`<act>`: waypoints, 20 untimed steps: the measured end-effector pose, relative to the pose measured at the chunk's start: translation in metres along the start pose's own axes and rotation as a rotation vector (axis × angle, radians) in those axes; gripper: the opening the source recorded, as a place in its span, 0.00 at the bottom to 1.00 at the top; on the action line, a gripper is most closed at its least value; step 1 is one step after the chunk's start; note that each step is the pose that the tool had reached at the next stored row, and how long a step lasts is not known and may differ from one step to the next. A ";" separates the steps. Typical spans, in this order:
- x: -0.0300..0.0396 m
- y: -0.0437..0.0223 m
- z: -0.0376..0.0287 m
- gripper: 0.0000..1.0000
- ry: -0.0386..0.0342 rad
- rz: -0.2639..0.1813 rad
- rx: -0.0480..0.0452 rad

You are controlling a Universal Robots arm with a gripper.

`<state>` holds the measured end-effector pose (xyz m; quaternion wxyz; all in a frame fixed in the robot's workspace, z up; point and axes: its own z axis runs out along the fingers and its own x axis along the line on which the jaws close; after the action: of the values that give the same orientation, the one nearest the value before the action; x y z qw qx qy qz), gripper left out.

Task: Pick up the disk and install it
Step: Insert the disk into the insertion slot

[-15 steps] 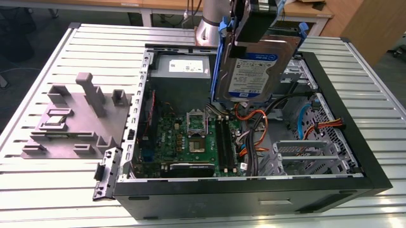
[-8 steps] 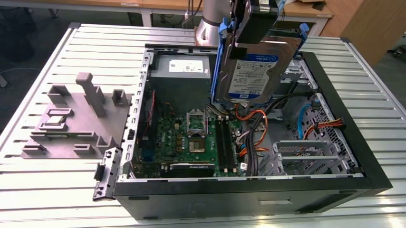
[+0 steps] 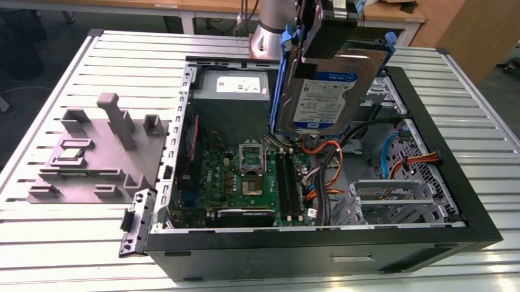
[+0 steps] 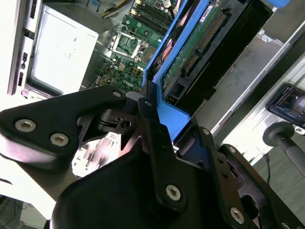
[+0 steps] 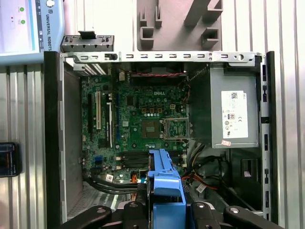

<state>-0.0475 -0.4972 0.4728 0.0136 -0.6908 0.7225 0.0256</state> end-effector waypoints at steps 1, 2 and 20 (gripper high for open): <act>0.0028 -0.0001 0.0000 0.37 -0.0001 0.000 0.0000; 0.0058 -0.0003 0.0000 0.37 -0.0002 0.000 0.0001; 0.0238 -0.0211 0.0010 0.37 0.0001 -0.001 -0.0001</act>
<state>-0.0275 -0.5218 0.4701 0.0135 -0.6913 0.7219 0.0256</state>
